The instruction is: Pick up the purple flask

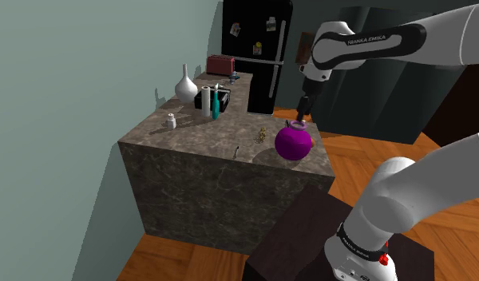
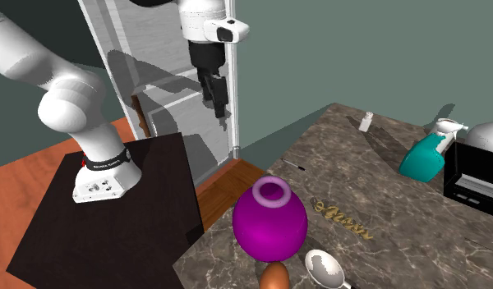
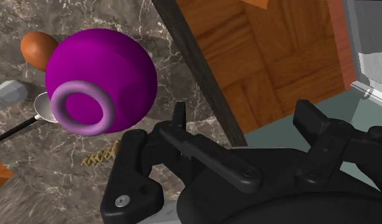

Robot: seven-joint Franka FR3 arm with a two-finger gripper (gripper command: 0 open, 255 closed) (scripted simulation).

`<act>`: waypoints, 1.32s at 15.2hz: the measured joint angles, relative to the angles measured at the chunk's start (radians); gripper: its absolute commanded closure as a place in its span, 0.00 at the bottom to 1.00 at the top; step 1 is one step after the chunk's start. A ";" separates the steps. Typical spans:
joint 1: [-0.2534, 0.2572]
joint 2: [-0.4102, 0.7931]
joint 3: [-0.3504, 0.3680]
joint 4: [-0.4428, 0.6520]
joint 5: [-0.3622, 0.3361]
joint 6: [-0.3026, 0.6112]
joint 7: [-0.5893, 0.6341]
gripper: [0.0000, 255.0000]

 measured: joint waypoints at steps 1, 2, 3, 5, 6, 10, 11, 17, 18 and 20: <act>0.001 0.023 -0.018 0.004 -0.004 0.016 -0.026 0.00; 0.000 0.049 -0.042 0.010 -0.010 0.034 -0.060 0.00; 0.001 0.077 -0.065 0.019 -0.013 0.050 -0.093 0.00; 0.004 0.139 -0.110 0.047 -0.013 0.079 -0.161 0.00; 0.006 0.170 -0.132 0.060 -0.010 0.094 -0.195 0.00; 0.017 0.323 -0.220 0.132 0.031 0.156 -0.346 0.00; 0.018 0.362 -0.239 0.147 0.046 0.173 -0.384 0.00; -0.010 0.629 -0.307 0.296 0.196 0.227 -0.632 0.00; -0.022 0.667 -0.309 0.323 0.221 0.228 -0.666 0.00; -0.037 0.715 -0.305 0.337 0.254 0.249 -0.702 0.00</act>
